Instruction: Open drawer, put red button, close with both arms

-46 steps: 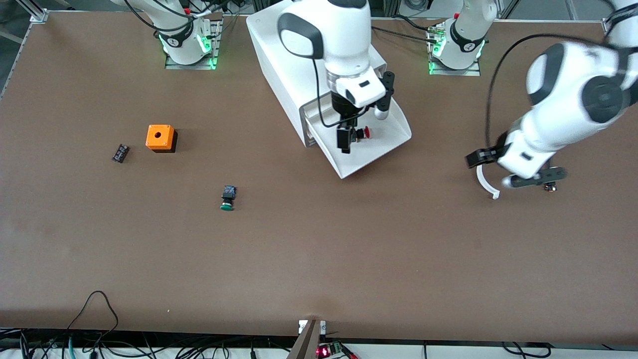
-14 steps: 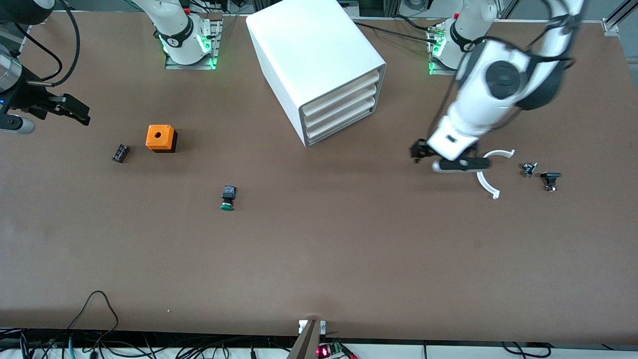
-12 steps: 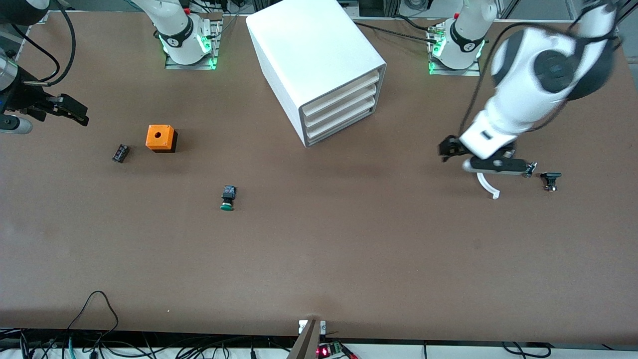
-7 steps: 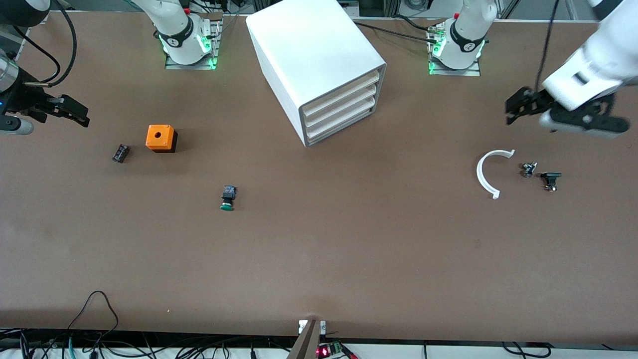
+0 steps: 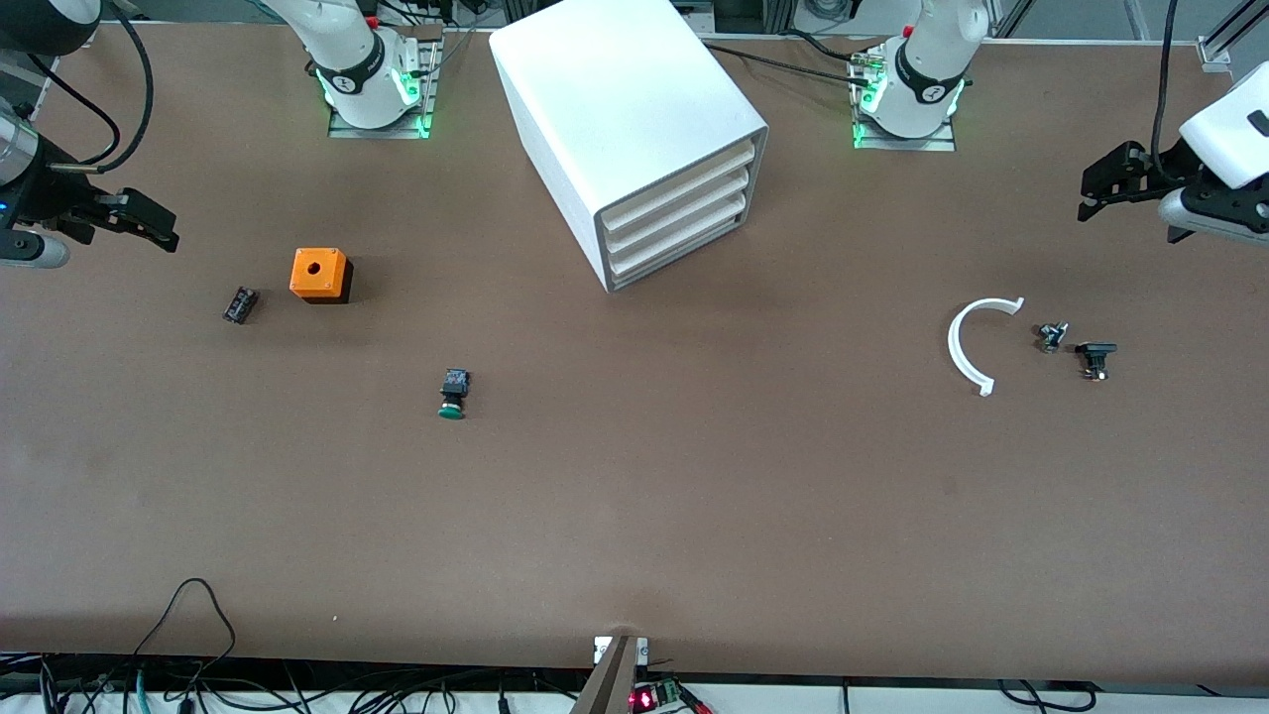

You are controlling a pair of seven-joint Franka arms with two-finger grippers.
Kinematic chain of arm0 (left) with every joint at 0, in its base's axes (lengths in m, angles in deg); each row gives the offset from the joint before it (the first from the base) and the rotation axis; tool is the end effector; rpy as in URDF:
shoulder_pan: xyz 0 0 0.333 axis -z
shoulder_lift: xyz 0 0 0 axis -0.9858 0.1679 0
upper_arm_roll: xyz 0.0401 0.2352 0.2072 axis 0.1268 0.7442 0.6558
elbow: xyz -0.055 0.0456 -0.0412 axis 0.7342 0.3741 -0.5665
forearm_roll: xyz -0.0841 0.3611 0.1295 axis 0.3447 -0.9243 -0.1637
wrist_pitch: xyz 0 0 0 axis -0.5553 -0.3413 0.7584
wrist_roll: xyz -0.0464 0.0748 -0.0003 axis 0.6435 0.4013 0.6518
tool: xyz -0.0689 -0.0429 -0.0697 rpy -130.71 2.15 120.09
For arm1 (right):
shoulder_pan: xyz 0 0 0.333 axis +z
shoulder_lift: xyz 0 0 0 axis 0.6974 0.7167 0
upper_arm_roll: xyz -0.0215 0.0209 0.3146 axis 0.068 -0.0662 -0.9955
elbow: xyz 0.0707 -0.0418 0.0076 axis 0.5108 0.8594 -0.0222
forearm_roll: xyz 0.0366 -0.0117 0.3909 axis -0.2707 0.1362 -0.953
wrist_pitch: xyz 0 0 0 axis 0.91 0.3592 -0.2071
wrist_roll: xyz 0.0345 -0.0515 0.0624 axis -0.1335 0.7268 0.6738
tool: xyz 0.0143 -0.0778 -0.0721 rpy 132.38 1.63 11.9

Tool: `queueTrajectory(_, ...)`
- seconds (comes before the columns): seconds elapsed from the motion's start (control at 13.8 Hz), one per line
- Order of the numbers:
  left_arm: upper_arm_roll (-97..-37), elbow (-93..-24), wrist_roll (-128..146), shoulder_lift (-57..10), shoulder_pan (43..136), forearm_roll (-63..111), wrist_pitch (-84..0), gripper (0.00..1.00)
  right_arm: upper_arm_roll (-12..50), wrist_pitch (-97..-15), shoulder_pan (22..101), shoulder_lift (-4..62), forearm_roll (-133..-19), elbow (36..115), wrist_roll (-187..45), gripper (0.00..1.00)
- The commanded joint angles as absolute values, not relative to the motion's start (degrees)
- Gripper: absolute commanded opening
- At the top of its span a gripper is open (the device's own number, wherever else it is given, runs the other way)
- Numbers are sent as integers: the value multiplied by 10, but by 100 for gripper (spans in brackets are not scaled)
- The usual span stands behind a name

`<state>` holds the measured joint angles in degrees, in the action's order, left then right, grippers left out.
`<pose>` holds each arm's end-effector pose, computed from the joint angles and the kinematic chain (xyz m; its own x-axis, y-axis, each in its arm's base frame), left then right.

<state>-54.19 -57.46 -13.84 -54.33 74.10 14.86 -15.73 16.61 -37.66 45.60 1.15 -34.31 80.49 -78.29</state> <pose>0.5245 0.0045 0.6036 0.9614 -0.2711 -0.0466 -0.2715 -0.9624 -0.0017 0.5348 -0.0242 0.5655 0.9977 -0.0599 -0.0302 -0.0575 -0.9954 0.0765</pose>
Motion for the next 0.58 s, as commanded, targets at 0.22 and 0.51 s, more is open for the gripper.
queueTrajectory(0.22,-543,-567,-152,-540,737,153,-153,100,173,-384,462,-12,-358,829,-772,100)
queueTrajectory(0.51,-543,-566,-152,-540,737,153,-153,100,173,-384,462,-12,-358,829,-772,100)
